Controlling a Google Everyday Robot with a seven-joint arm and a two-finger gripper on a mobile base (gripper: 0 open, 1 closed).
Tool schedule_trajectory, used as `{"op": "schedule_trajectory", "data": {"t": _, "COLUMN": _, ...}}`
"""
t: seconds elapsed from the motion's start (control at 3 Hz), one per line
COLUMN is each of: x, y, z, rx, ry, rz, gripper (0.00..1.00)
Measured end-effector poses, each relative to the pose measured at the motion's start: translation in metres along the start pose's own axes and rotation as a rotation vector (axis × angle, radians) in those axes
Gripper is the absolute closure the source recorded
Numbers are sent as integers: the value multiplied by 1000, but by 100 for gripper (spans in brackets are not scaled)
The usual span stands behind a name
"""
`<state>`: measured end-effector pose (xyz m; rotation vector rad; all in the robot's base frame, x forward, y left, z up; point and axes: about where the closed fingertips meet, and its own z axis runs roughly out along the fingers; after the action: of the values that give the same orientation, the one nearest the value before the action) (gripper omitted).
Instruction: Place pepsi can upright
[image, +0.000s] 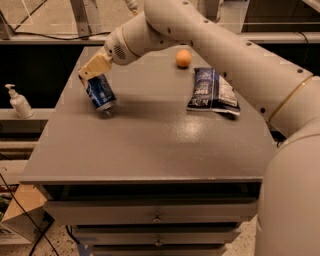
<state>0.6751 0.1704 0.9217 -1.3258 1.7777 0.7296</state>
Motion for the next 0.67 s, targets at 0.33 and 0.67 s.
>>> {"op": "schedule_trajectory", "data": {"t": 0.33, "x": -5, "y": -3, "z": -32, "rx": 67, "ry": -44, "rz": -111, "gripper": 100}}
{"op": "schedule_trajectory", "data": {"t": 0.67, "x": -11, "y": -7, "z": -65, "rx": 131, "ry": -116, "rz": -176, "gripper": 100}}
